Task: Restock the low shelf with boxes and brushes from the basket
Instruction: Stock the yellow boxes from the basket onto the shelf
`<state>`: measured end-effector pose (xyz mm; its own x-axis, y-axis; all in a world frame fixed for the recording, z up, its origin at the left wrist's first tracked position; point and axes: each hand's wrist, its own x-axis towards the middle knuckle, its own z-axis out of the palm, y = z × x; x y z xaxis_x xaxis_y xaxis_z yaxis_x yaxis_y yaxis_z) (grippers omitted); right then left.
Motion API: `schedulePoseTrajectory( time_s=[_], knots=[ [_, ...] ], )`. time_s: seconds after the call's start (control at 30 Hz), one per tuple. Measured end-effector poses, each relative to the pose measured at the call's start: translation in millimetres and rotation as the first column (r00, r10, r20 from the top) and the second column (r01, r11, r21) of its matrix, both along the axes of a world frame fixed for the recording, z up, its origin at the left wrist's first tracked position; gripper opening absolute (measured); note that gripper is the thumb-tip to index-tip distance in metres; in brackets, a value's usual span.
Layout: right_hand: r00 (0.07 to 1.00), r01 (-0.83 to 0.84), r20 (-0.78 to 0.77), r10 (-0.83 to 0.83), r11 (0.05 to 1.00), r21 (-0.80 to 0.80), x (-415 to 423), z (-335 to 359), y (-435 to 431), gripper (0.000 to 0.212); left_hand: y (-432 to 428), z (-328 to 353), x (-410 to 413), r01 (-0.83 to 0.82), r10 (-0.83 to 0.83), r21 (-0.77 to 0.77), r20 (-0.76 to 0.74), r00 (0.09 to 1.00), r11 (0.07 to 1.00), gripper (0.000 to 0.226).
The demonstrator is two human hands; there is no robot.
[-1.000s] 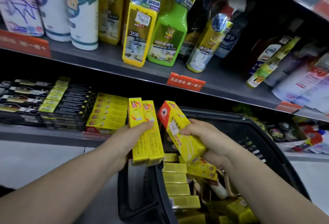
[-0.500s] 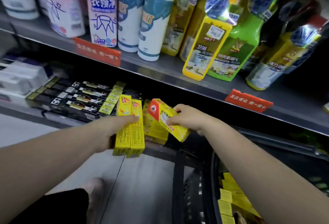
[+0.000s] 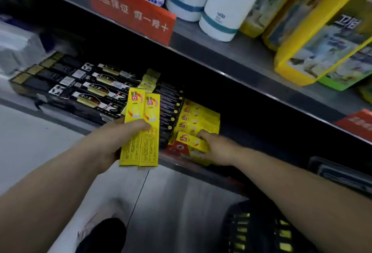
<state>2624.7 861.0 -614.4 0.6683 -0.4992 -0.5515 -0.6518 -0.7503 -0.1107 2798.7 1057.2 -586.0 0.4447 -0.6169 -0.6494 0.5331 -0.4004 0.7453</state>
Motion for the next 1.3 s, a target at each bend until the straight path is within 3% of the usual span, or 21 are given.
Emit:
schedulePoseTrajectory(
  time_s=[0.27, 0.43, 0.5, 0.57, 0.63, 0.67, 0.73, 0.83, 0.9, 0.97, 1.03, 1.07, 1.13, 1.3],
  knots=[
    [0.998, -0.025, 0.047, 0.029, 0.997, -0.068, 10, -6, 6, 0.057, -6, -8, -5, -0.044, 0.041, -0.077, -0.040, 0.998, 0.996, 0.017],
    [1.000, -0.006, -0.013, 0.006, 0.999, -0.045, 15, 8, 9, 0.064, -10, -8, -20, -0.028, 0.022, -0.083, -0.078, 0.997, 0.996, 0.022],
    [0.982, 0.080, 0.175, -0.074, 0.996, -0.029, 23, 24, 11, 0.052, -12, -7, -26, -0.039, 0.027, -0.114, -0.105, 0.994, 0.993, 0.030],
    [0.863, 0.186, 0.422, -0.278, 0.951, 0.247, 31, 41, 18, 0.036, -16, -6, -32, -0.051, 0.028, -0.172, -0.133, 0.991, 0.984, 0.037],
    [0.789, 0.158, 0.398, -0.468, 0.780, 0.605, 32, 55, 30, 0.043, -21, -4, -38, -0.058, 0.023, -0.240, -0.144, 0.989, 0.969, 0.046],
    [0.798, 0.128, 0.356, -0.486, 0.715, 0.687, 31, 59, 37, 0.054, -24, -3, -40, -0.061, 0.023, -0.267, -0.142, 0.990, 0.962, 0.051],
    [0.822, 0.074, 0.348, -0.451, 0.691, 0.719, 27, 62, 42, 0.072, -28, -2, -45, -0.071, 0.024, -0.313, -0.150, 0.988, 0.947, 0.054],
    [0.806, 0.073, 0.388, -0.447, 0.726, 0.684, 26, 64, 29, 0.070, -33, 0, -48, -0.108, 0.055, -0.337, -0.166, 0.985, 0.935, 0.052],
    [0.772, 0.135, 0.429, -0.468, 0.782, 0.609, 24, 66, 13, 0.056, -34, 0, -44, -0.186, 0.149, -0.291, -0.146, 0.978, 0.939, 0.042],
    [0.814, 0.196, 0.455, -0.362, 0.907, 0.372, 19, 66, -5, 0.041, -34, -3, -37, -0.263, 0.242, -0.214, -0.118, 0.963, 0.941, 0.034],
    [0.941, 0.144, 0.306, -0.147, 0.989, 0.030, 13, 58, -25, 0.041, -32, -7, -33, -0.287, 0.273, -0.155, -0.105, 0.956, 0.945, 0.033],
    [0.977, 0.098, 0.197, -0.084, 0.993, -0.061, 12, 52, -32, 0.044, -32, -10, -34, -0.279, 0.267, -0.138, -0.102, 0.958, 0.950, 0.033],
    [0.997, 0.066, 0.055, -0.062, 0.994, -0.090, 14, 38, -38, 0.049, -32, -15, -39, -0.251, 0.240, -0.118, -0.100, 0.966, 0.961, 0.031],
    [0.994, 0.111, -0.032, -0.108, 0.989, 0.103, 22, 12, -37, 0.053, -36, -20, -48, -0.183, 0.170, -0.127, -0.108, 0.979, 0.975, 0.028]
  ],
)
